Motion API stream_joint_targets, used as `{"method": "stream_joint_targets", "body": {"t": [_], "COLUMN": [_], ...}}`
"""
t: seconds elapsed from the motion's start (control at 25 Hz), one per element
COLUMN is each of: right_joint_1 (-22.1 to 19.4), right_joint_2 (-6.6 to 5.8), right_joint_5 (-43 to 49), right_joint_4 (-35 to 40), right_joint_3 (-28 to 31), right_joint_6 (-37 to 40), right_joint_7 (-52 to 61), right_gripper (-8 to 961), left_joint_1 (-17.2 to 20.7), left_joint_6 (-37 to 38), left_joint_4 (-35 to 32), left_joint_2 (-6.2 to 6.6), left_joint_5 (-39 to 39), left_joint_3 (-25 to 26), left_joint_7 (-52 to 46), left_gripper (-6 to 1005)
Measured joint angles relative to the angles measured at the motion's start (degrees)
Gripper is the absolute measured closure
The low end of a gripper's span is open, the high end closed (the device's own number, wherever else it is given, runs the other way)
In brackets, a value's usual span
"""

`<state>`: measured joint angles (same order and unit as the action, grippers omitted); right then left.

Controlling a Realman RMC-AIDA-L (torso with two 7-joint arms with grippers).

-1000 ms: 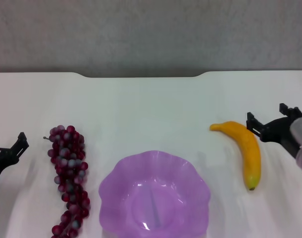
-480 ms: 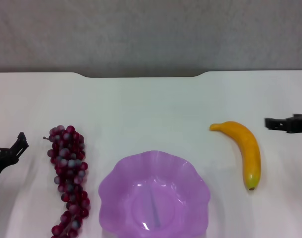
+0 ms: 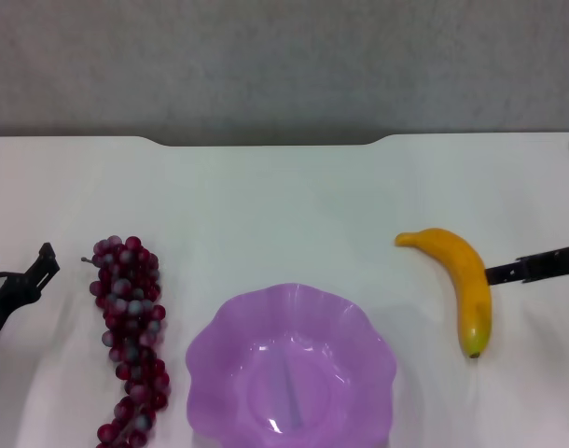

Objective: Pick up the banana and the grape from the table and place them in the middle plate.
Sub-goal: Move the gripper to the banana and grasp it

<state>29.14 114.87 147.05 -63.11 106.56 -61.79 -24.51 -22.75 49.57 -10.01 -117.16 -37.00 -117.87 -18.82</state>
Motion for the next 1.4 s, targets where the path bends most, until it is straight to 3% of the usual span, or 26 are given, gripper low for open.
{"method": "stream_joint_targets", "body": {"t": [0.2,0.6,0.84,1.4], "right_joint_1": [1.02,1.71,1.64,3.3], "right_joint_2": [0.0,-0.01,0.12,0.2], "right_joint_5": [-1.62,-3.87,-4.45,-7.52], "right_joint_4": [8.09,13.99,15.02,18.88], "right_joint_3": [-2.44,-4.6,-5.62,-14.49], "right_joint_6": [5.88,15.92,18.85,26.95], "right_joint_7": [-1.13,-3.01,-3.67,-3.35], "right_gripper": [75,80,206,123], "left_joint_1": [-0.26,-0.29,-0.4,-0.5], "left_joint_6": [0.0,0.0,-0.03,-0.09], "left_joint_4": [-0.02,0.07,0.25,0.09], "left_joint_2": [-0.16,-0.18,-0.18,-0.18], "left_joint_5": [0.0,0.0,0.0,0.0], "left_joint_3": [-0.25,-0.27,-0.15,-0.15], "left_joint_7": [-0.14,-0.04,-0.09,-0.05], "left_gripper": [103,103,103,103]}}
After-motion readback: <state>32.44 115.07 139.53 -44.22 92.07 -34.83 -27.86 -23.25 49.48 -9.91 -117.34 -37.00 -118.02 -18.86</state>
